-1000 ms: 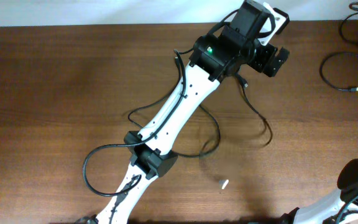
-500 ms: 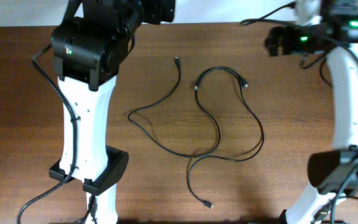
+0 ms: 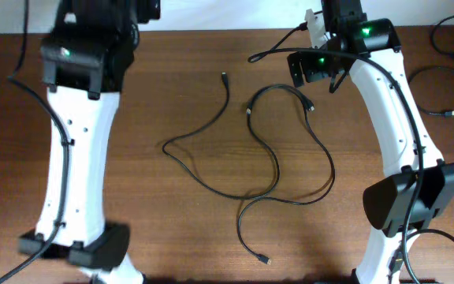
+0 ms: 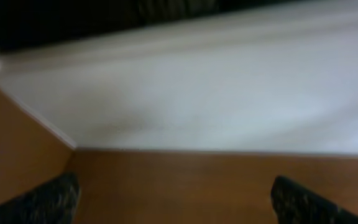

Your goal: Untangle cables

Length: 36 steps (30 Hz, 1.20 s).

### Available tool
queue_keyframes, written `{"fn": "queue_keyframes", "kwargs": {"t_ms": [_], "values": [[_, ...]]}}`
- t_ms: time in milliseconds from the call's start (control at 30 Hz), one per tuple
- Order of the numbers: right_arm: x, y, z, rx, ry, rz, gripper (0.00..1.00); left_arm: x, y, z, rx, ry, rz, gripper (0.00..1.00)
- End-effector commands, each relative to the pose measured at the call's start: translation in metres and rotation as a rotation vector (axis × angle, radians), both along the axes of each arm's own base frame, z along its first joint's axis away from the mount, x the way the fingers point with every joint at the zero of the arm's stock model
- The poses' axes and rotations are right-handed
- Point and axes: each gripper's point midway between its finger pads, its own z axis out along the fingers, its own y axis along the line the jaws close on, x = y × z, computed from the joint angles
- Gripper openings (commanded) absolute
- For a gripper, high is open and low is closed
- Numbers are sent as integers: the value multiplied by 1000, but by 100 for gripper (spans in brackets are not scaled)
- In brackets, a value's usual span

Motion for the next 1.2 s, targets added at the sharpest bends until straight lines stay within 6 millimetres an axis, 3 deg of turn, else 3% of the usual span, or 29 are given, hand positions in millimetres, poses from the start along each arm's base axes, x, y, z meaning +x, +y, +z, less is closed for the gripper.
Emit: {"fn": "queue_keyframes", "kwargs": {"t_ms": [0,133,267,300,367,433,533,700,1100,1167], "values": [[2,-5,6,-22,-20,-9,99,-22,11,-46,23,27,9,99],[4,-5,-6,-30,6,-11,99,-37,13,-107,45,63,-1,99],[6,-5,-24,-37,42,-11,99,-58,20,-176,54,287,26,99],[9,-4,-31,-39,51,-11,99,-67,17,-200,42,381,9,99],[13,-3,-49,-29,77,-41,99,-69,-4,-220,-39,449,-81,99],[11,-5,-72,-23,121,-91,99,-66,-12,-220,-97,437,-97,99],[-1,-12,-123,-14,190,-230,100,-62,-13,-217,-109,413,-92,99],[-25,-18,-181,-16,261,-307,100,-63,-13,-217,-108,416,-92,99],[-26,-54,-201,-92,231,-381,95,-72,-11,-225,-100,468,-87,99],[-27,-56,-208,-87,228,-383,87,-72,-11,-225,-99,468,-87,99]]}}
